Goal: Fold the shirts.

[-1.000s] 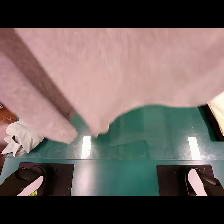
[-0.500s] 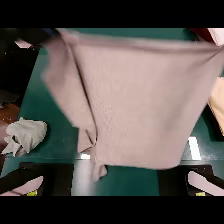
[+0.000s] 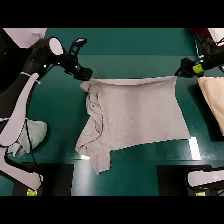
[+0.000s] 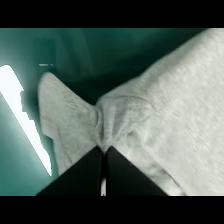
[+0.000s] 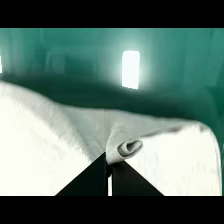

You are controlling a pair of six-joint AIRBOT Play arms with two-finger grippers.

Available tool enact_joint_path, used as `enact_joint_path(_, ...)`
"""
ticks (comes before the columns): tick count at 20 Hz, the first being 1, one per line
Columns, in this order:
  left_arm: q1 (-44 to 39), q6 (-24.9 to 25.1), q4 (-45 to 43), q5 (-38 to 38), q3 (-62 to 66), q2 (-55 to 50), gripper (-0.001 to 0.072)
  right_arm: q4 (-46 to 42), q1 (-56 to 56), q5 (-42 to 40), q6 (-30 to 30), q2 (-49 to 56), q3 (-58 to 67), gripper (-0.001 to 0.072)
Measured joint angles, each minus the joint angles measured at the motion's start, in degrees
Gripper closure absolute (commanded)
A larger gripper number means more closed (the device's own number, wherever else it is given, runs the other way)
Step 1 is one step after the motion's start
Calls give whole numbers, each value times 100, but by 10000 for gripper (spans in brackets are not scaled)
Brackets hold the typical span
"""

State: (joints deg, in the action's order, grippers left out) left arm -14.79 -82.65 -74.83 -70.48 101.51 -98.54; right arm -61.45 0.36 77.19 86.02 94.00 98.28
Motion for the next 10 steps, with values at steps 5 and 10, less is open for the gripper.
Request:
enact_joint_path(5,326,-48,-254,-133,540,-140,100,-4,-11,-525,2,367,603,236)
enact_joint_path(10,695,-177,-184,-1187,525,181,100,7,-203,17,-319,149,605,286)
